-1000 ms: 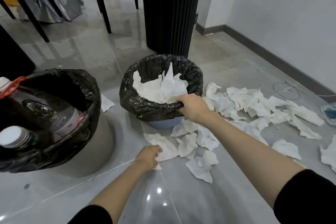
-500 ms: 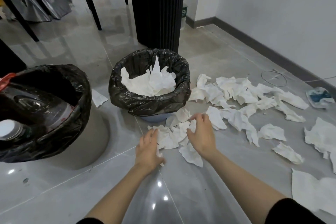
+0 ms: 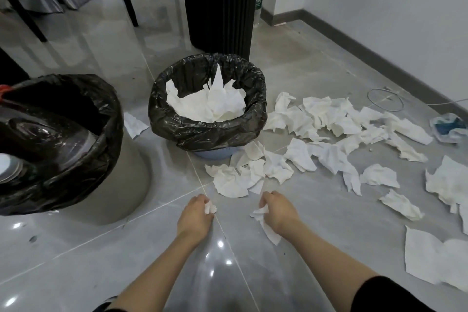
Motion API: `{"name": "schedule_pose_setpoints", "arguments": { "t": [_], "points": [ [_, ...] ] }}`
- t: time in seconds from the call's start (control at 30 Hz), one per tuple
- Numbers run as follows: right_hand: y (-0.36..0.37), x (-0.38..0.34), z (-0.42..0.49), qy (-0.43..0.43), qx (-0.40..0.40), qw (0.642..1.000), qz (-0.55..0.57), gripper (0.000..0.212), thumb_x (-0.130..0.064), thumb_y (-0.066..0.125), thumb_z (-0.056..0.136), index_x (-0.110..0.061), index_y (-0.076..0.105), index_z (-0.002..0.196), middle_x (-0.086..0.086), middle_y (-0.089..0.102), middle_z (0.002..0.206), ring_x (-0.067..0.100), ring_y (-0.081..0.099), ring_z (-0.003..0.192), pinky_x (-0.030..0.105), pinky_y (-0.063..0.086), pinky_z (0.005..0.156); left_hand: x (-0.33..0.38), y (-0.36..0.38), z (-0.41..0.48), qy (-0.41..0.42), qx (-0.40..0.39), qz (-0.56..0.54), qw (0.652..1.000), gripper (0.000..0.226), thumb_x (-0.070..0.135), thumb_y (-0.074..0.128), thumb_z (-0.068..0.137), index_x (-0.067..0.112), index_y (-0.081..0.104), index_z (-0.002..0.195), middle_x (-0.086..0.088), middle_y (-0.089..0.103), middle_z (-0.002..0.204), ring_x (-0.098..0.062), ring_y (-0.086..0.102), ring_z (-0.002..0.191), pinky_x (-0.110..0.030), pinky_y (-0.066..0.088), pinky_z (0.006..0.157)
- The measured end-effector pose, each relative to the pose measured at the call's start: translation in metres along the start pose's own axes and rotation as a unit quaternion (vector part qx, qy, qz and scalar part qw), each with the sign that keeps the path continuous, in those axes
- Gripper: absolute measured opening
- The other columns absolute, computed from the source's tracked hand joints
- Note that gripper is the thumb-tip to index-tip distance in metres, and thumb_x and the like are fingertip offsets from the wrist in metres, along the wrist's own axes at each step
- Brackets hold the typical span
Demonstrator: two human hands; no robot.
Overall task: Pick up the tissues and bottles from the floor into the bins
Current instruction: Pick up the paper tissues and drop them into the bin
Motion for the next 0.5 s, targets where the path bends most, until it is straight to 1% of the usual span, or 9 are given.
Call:
{"name": "schedule_pose_setpoints", "arguments": {
  "t": [0.07,0.13,0.2,0.27,0.33,0.4,0.5],
  "points": [
    [-0.009,-0.002,-0.002,0.008,0.055,0.996,0.064,0.029,-0.002,0.051,0.084,-0.014,0.056,0.11,0.006,0.052,0.116,0.024,0.055,0.102,0.028,0.041,0.079,0.01,-0.004,-0.001,0.017,-0.019,-0.003,1.0,0.025,0.028,0.06,0.086,0.02,0.055,0.108,0.001,0.06,0.111,-0.018,0.055,0.1,-0.03,0.045,0.083],
    [-0.026,-0.007,-0.003,0.02,0.144,0.975,0.168,0.029,-0.002,0.053,0.083,-0.013,0.057,0.11,0.005,0.053,0.114,0.023,0.054,0.102,0.026,0.039,0.079,0.026,-0.008,-0.002,0.055,-0.027,-0.031,0.998,0.028,0.027,0.061,0.084,0.024,0.056,0.112,0.004,0.061,0.112,-0.017,0.056,0.104,-0.028,0.045,0.086],
    [-0.052,-0.016,-0.004,0.03,0.222,0.936,0.271,0.027,-0.004,0.057,0.085,-0.011,0.054,0.111,0.004,0.054,0.108,0.023,0.054,0.101,0.024,0.039,0.081,0.05,-0.016,-0.002,0.106,-0.017,-0.062,0.992,0.034,0.024,0.062,0.085,0.023,0.057,0.119,0.004,0.061,0.117,-0.014,0.055,0.108,-0.022,0.041,0.088],
    [-0.083,-0.026,-0.007,0.039,0.276,0.89,0.36,0.026,-0.007,0.055,0.089,-0.007,0.045,0.113,0.003,0.05,0.103,0.025,0.054,0.097,0.031,0.042,0.084,0.081,-0.031,-0.006,0.162,0.014,-0.086,0.983,0.036,0.02,0.062,0.086,0.021,0.057,0.121,0.004,0.06,0.12,-0.013,0.055,0.109,-0.019,0.039,0.088],
    [-0.11,-0.034,-0.009,0.051,0.309,0.854,0.415,0.025,-0.007,0.05,0.094,-0.006,0.039,0.117,0.003,0.045,0.103,0.021,0.048,0.092,0.035,0.042,0.084,0.109,-0.045,-0.01,0.218,0.041,-0.1,0.97,0.034,0.018,0.062,0.086,0.019,0.058,0.12,0.005,0.061,0.12,-0.011,0.055,0.11,-0.018,0.038,0.089],
    [-0.138,-0.042,-0.011,0.045,0.341,0.832,0.436,0.022,-0.007,0.045,0.096,-0.007,0.035,0.116,0.004,0.043,0.102,0.018,0.045,0.089,0.033,0.04,0.08,0.134,-0.065,-0.014,0.255,0.078,-0.123,0.956,0.032,0.017,0.062,0.087,0.019,0.059,0.119,0.006,0.062,0.118,-0.01,0.055,0.109,-0.018,0.038,0.089],
    [-0.176,-0.057,-0.013,0.036,0.364,0.803,0.471,0.02,-0.009,0.046,0.095,-0.009,0.037,0.113,0.003,0.045,0.108,0.018,0.045,0.092,0.029,0.038,0.078,0.16,-0.104,-0.017,0.257,0.158,-0.164,0.939,0.031,0.017,0.06,0.088,0.017,0.058,0.12,0.004,0.062,0.117,-0.011,0.055,0.106,-0.019,0.04,0.089]
  ]
}}
Point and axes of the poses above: each hand's wrist, its own z-axis towards the middle knuckle, its own y-axis out of the palm, x = y × z, the point moved 2 cm from there along z, towards the middle knuckle
